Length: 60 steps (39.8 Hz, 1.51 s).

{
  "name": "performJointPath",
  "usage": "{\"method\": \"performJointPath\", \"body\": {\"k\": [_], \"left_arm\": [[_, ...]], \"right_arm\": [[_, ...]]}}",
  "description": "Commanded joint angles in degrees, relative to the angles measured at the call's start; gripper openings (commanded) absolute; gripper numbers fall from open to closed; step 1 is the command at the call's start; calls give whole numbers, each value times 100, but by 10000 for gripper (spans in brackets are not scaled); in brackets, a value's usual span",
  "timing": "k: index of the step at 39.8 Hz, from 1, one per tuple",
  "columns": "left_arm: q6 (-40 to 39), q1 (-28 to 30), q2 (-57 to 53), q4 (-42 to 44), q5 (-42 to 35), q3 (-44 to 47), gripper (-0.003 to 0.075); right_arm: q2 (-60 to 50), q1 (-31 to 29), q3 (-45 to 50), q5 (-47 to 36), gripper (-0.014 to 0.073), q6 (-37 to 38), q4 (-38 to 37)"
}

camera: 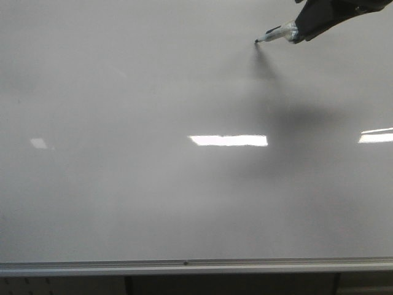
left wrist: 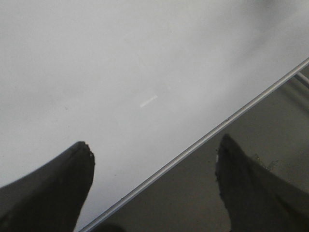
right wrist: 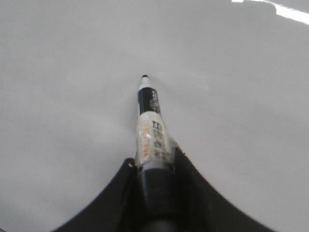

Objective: Write number 2 on whiteboard

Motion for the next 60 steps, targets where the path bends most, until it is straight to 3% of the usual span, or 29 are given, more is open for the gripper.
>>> {"method": "performJointPath", "body": {"k": [1, 9, 18, 33, 48, 60], "left_arm": [[-76, 23, -78, -109, -379, -140, 515], [-76, 23, -78, -109, -379, -140, 515], [-76, 23, -78, -109, -379, -140, 515], [-76, 23, -78, -109, -379, -140, 515], [-76, 23, -78, -109, -379, -140, 515], [-76, 23, -78, -109, -489, -140, 515]], "right_arm": [[-140, -173, -207, -524, 88, 2, -33], [-134, -624, -207, -23, 88, 2, -33], [25, -574, -201, 812, 88, 2, -37], [390, -169, -209, 835, 88, 2, -89], [390, -773, -209, 1168, 88, 2, -274], [-37, -712, -411, 1466, 88, 2, -137]]}}
